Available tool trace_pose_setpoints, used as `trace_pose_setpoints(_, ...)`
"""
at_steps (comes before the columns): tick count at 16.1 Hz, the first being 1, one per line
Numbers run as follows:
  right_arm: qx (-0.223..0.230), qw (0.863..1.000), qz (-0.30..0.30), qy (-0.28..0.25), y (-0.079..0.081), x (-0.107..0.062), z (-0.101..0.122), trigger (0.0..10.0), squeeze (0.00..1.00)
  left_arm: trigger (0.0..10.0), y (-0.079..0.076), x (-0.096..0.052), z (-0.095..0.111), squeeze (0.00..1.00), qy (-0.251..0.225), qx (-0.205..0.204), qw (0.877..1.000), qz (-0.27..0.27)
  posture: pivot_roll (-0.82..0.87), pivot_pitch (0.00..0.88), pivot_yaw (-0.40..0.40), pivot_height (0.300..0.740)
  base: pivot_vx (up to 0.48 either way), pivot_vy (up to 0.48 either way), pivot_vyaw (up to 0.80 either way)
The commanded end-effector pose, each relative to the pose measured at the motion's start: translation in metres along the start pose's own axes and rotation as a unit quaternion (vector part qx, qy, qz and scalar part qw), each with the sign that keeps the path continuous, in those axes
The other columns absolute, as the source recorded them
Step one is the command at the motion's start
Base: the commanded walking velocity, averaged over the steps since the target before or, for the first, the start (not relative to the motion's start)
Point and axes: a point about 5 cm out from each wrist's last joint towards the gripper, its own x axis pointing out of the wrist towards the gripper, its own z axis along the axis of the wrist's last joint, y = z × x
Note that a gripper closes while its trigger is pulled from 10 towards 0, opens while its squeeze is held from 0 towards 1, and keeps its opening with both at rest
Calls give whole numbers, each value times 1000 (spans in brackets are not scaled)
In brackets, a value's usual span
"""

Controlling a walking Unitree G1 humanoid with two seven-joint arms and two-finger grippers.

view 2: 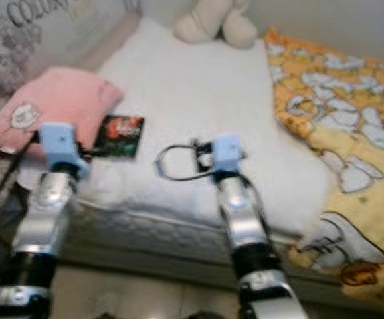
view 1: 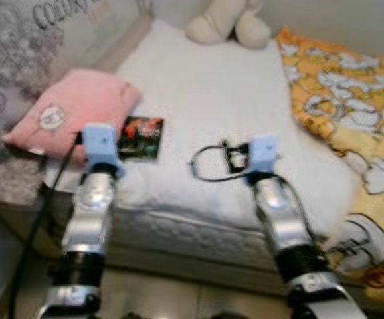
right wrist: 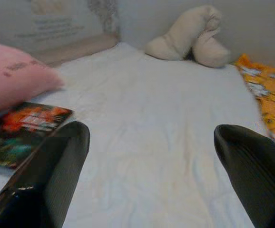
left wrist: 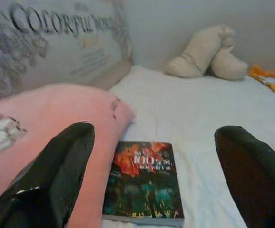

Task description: Clean up the room

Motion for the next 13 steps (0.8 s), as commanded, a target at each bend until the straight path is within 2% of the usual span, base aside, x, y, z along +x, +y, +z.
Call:
trace_pose_setpoints(1,-7,1000,-11,-3,-11,1,4,10000,0,10000,-7,0,2,0,-4,1,1000,-6,-49,27,-38,740,0,-458,0)
trace_pose_setpoints(7,-22,1000,-8,2,-10,1,3,10000,0,10000,-11,-2,0,0,-2,17,1000,-21,-49,34,-46,740,0,-458,0)
trace_pose_setpoints(9,-25,1000,-4,7,-9,2,3,10000,0,10000,-13,-1,-1,0,-2,36,999,-28,-52,33,-47,740,0,0,-781)
trace_pose_setpoints(11,-24,1000,-4,7,-10,1,3,10000,0,10000,-13,0,-2,0,2,27,999,-29,-56,38,-47,740,0,0,-781)
trace_pose_setpoints(13,-23,1000,-4,10,-10,1,1,10000,0,10000,-14,1,-2,0,6,28,999,-35,-57,41,-45,740,0,480,-781)
